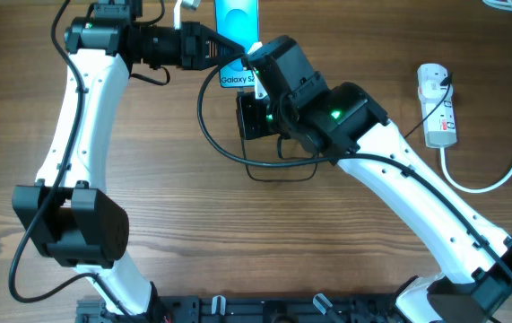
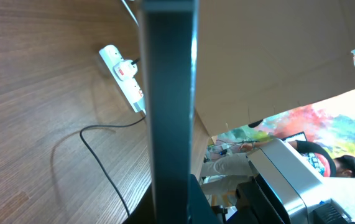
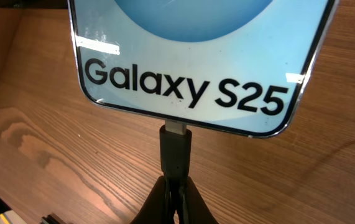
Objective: Plug charger to phone and switch on socket
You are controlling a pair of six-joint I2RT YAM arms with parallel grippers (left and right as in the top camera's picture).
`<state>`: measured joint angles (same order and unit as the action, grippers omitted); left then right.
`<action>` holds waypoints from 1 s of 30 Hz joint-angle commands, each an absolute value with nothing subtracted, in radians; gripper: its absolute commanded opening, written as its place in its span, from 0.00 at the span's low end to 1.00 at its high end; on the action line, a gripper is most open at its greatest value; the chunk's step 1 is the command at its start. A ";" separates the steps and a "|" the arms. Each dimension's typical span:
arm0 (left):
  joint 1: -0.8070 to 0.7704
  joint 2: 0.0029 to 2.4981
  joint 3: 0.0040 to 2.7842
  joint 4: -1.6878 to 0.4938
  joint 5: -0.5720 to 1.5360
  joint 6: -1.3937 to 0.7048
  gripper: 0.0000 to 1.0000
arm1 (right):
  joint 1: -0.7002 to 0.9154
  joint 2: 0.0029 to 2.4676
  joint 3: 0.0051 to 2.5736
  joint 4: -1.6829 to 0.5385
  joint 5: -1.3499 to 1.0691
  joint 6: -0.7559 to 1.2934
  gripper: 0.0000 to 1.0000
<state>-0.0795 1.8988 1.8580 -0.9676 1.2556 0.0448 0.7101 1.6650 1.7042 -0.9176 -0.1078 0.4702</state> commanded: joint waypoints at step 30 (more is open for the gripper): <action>-0.083 1.893 1.866 -0.962 1.308 0.072 0.04 | 0.686 1.653 1.737 -0.904 -0.106 0.471 0.04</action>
<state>-0.0795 1.8988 1.8580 -0.9615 1.2591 0.0479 0.6998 1.6650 1.7042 -0.9115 -0.1158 0.4702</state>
